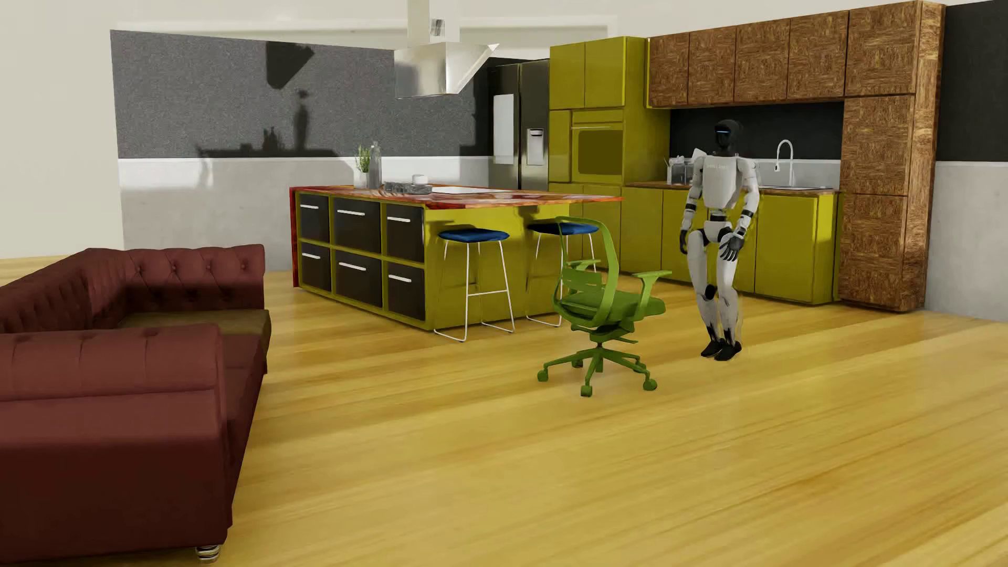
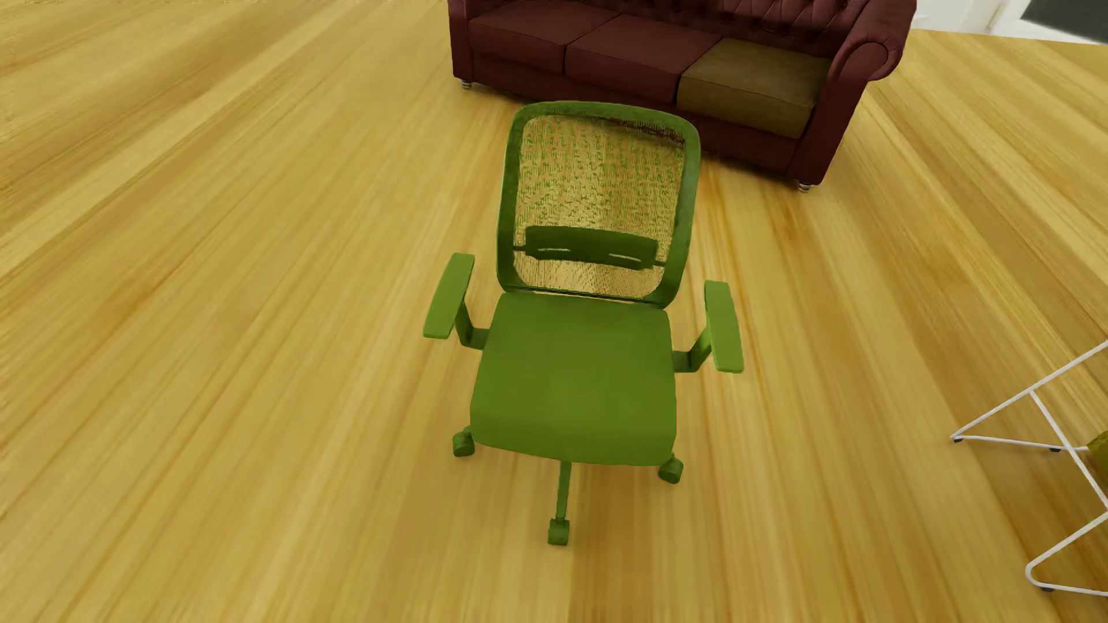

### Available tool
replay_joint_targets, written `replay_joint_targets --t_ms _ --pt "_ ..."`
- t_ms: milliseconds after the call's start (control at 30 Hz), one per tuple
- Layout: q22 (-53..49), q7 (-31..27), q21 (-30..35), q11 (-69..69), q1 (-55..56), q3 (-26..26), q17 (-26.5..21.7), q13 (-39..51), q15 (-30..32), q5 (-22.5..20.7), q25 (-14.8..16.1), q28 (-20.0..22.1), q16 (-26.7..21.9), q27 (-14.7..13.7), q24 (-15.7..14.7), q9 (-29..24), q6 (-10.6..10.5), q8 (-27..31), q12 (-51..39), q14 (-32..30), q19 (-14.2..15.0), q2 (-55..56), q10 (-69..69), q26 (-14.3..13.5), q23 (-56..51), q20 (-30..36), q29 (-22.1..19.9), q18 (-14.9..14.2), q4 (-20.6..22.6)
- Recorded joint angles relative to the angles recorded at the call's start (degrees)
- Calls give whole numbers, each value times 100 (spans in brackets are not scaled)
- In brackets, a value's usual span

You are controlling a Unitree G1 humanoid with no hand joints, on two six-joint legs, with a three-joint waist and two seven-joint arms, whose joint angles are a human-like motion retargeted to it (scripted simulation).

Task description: Stand still

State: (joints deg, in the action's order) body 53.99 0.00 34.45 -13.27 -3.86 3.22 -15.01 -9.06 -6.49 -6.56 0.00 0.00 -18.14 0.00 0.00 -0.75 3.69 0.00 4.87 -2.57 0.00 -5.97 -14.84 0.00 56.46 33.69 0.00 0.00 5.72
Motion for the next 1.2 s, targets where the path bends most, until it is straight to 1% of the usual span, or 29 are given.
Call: replay_joint_targets --t_ms 33,133,233,300,367,633,733,767,800,967,1200 --pt "-51 0 13 -46 -15 149 29 -4 7 -107 0 0 -37 0 0 57 -41 0 72 -101 0 89 92 0 95 -168 0 0 -115" --pt "-66 0 -8 -54 -14 158 25 -19 0 -101 0 0 -42 0 0 50 -40 0 81 -104 0 94 89 0 63 -171 0 0 -118" --pt "-61 0 -177 -42 -27 122 63 -35 -13 -81 0 0 -2 0 0 63 -25 0 111 -66 0 74 97 0 95 -285 0 0 -104" --pt "-60 0 -121 -60 -30 120 61 -38 -29 -72 0 0 1 0 0 63 -9 0 113 -65 0 74 91 0 79 -260 0 0 -90" --pt "-80 0 -214 -103 -15 125 67 -46 -43 -99 0 0 3 0 0 104 -29 0 130 -19 0 132 110 0 98 -269 0 0 -121" --pt "-84 0 -260 -62 -32 124 94 -59 -53 -111 0 0 7 0 0 88 -30 0 148 39 0 107 124 0 131 -372 0 0 -134" --pt "-54 0 -231 -32 -41 135 82 -67 -39 -107 0 0 16 0 0 87 -29 0 137 41 0 91 130 0 104 -382 0 0 -134" --pt "-60 0 -127 -15 -40 142 69 -59 -28 -100 0 0 5 0 0 97 -18 0 137 34 0 92 143 0 77 -337 0 0 -128" --pt "-44 0 -254 18 -43 131 94 -58 -18 -112 0 0 20 0 0 107 -29 0 144 44 0 73 144 0 130 -370 0 0 -136" --pt "-67 0 -161 63 -78 150 79 -46 -7 -93 0 0 -3 0 0 112 -27 0 125 84 0 38 160 0 101 -316 0 0 -121" --pt "-45 0 -279 27 -101 136 103 -31 -46 -83 0 0 9 0 0 101 -23 0 112 44 0 15 144 0 128 -364 0 0 -102"
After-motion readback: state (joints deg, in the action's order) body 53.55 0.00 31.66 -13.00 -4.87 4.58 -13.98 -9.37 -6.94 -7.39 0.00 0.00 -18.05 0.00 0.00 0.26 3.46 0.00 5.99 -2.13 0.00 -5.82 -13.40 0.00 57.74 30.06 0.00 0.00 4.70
